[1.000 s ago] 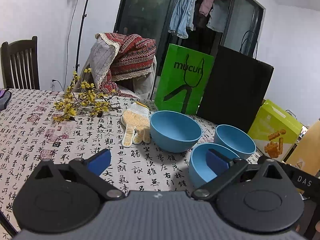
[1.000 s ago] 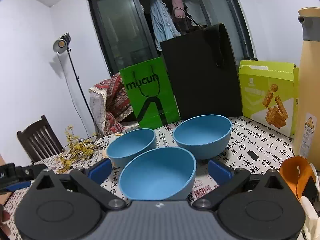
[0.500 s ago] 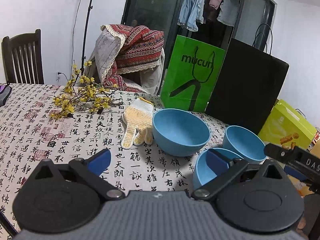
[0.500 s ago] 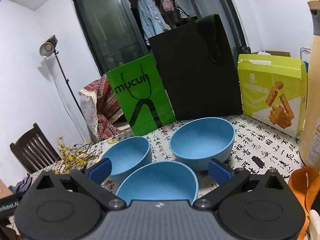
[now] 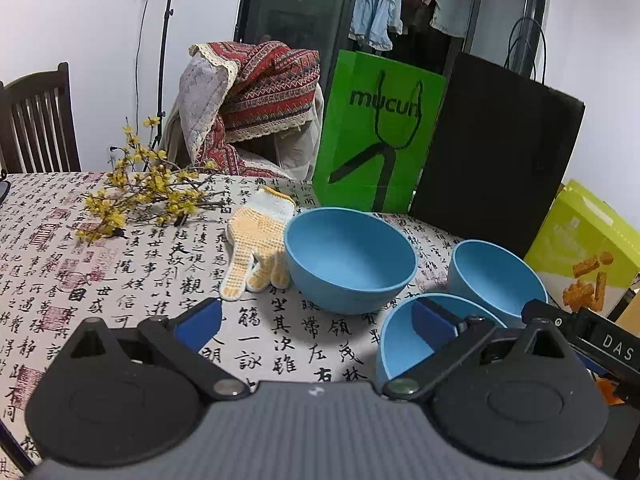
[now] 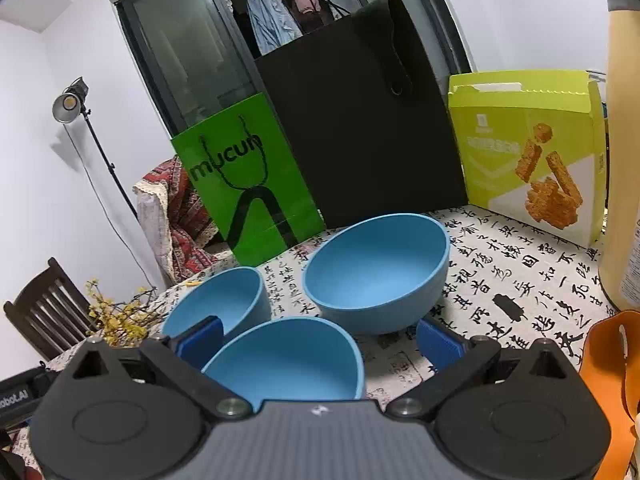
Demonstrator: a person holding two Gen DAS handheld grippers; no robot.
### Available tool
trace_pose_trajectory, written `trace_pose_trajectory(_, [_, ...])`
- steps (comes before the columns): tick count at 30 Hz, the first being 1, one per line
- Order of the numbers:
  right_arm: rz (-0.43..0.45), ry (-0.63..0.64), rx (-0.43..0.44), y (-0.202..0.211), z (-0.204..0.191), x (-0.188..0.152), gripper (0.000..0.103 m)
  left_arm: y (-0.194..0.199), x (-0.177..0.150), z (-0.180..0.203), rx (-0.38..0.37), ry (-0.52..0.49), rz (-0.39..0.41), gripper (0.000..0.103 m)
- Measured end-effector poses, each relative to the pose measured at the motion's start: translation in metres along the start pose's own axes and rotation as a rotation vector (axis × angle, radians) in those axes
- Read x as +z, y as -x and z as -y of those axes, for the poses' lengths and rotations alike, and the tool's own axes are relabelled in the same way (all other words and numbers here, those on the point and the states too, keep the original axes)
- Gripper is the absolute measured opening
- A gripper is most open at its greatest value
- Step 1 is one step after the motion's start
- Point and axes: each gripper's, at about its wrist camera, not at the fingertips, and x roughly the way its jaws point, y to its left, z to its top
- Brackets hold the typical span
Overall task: Organize plates and bowls
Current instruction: 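Bring both open grippers around the rim of the nearest blue bowl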
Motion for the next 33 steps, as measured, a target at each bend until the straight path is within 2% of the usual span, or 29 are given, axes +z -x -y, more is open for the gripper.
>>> trace_pose_trajectory(12, [-0.022,-0.018,-0.031,-0.014,0.014,-0.008,0.102,-0.032,-0.011,0.025,0.016,-0.045,-0.055,0.103])
trace_pose_trajectory(16, [-0.023,-0.001,-0.1,-0.019,0.015,-0.009,0.095,-0.042,-0.014,0.028,0.031,-0.043,-0.081,0.101])
trace_pose_trajectory(18, [-0.032,0.001,-0.111,-0.022,0.017,-0.01,0.095,-0.047,-0.014,0.029,0.04,-0.038,-0.091,0.098])
trace_pose_trajectory(21, [-0.056,-0.016,-0.084,-0.028,0.02,-0.012,0.094,-0.052,-0.015,0.029,0.044,-0.031,-0.106,0.095])
trace_pose_trajectory(23, [-0.079,-0.021,-0.072,-0.032,0.021,-0.013,0.087,-0.055,-0.016,0.031,0.051,-0.032,-0.114,0.093])
trace_pose_trajectory(28, [-0.115,-0.002,-0.092,-0.041,0.018,-0.018,0.084,-0.063,-0.019,0.033,0.049,-0.029,-0.15,0.084])
trace_pose_trajectory(33, [-0.15,-0.013,-0.083,-0.05,0.02,-0.021,0.071,-0.068,-0.022,0.036,0.046,-0.028,-0.169,0.073])
